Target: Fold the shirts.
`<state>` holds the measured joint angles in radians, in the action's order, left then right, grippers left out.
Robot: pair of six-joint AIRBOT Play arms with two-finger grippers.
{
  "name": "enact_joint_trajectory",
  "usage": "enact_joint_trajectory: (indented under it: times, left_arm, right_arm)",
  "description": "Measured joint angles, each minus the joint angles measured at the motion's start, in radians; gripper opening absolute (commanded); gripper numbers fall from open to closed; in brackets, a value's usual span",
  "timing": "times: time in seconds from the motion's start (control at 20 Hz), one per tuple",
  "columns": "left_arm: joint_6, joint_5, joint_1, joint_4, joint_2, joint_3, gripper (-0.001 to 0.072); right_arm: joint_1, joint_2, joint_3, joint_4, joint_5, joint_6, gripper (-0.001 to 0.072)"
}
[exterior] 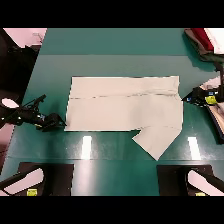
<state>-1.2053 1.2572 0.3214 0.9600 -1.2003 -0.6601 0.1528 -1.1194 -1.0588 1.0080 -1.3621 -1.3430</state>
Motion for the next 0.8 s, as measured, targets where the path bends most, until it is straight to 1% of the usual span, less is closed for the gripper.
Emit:
enact_joint_trajectory:
  times: [0.2,0.25,0.35,0.4,0.45,0.6,0.8]
  left_arm:
    - [0.011,-0.025,-0.026,-0.034,0.003,0.034,0.0590]
    - [0.014,-0.038,-0.042,-0.039,0.004,0.039,0.0479]
    - [0.014,-0.089,-0.077,-0.036,0.002,0.046,0.0207]
    - [0.007,-0.110,-0.089,-0.036,0.000,0.050,0.0106]
    - [0.002,-0.129,-0.098,-0.037,-0.001,0.050,0.0025]
    - [-0.012,-0.143,-0.113,-0.037,0.000,0.033,0.0025]
    - [-0.017,-0.095,-0.118,-0.053,0.001,-0.030,0.0026]
  right_arm:
    - [0.000,0.005,0.005,-0.028,0.002,0.001,0.0161]
    - [0.000,0.005,0.005,-0.034,0.003,0.001,0.0161]
    - [0.000,0.006,0.005,-0.039,0.004,0.002,0.0161]
    - [0.000,0.007,0.005,-0.042,0.003,0.002,0.0161]
    - [0.000,0.007,0.006,-0.043,-0.001,0.002,0.0161]
    - [0.000,0.007,0.007,-0.022,-0.031,0.002,0.0160]
    - [0.000,0.012,0.024,0.102,-0.106,0.002,0.0163]
